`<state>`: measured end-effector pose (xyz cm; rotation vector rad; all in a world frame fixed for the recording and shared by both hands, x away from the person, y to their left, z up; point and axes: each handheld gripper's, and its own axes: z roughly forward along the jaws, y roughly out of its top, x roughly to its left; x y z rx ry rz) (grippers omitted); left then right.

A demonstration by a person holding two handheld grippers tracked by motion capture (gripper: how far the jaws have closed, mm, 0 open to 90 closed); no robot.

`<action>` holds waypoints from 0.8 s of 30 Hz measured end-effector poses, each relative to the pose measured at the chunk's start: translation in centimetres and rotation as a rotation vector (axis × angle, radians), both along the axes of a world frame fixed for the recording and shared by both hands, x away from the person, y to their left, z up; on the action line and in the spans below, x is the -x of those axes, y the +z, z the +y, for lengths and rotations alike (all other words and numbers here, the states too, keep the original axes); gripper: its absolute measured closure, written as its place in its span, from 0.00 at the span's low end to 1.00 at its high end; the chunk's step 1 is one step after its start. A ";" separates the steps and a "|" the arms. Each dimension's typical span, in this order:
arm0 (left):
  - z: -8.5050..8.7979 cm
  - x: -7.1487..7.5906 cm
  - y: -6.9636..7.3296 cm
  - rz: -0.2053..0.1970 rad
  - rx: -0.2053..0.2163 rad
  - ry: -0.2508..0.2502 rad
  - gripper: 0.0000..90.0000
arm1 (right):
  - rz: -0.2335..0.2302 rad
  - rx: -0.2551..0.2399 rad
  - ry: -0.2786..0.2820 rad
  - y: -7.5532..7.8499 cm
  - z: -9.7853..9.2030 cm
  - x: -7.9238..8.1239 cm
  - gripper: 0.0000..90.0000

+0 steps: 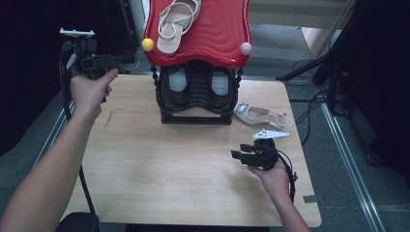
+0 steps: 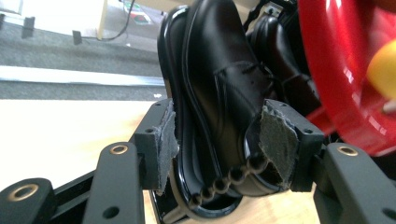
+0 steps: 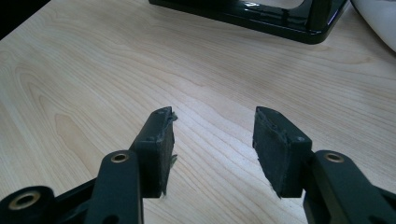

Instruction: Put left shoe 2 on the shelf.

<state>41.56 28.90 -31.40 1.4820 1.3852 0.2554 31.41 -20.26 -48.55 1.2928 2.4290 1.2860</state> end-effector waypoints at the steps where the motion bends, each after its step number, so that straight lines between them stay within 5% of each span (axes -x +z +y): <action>1: 0.0 0.2 -0.3 0.002 0.001 -0.006 0.50 | -0.001 0.000 0.000 0.0 0.0 0.0 0.55; 12: -0.4 2.5 -4.2 0.016 0.011 -0.046 0.50 | -0.012 -0.014 -0.013 0.2 -0.6 0.0 0.55; 15: -0.6 3.0 -5.6 0.031 -0.018 -0.047 0.50 | -0.011 -0.016 -0.018 0.3 -0.7 0.0 0.55; 24: -0.5 5.0 -9.1 0.065 0.026 -0.057 0.50 | -0.013 -0.019 -0.025 0.3 -0.9 -0.3 0.55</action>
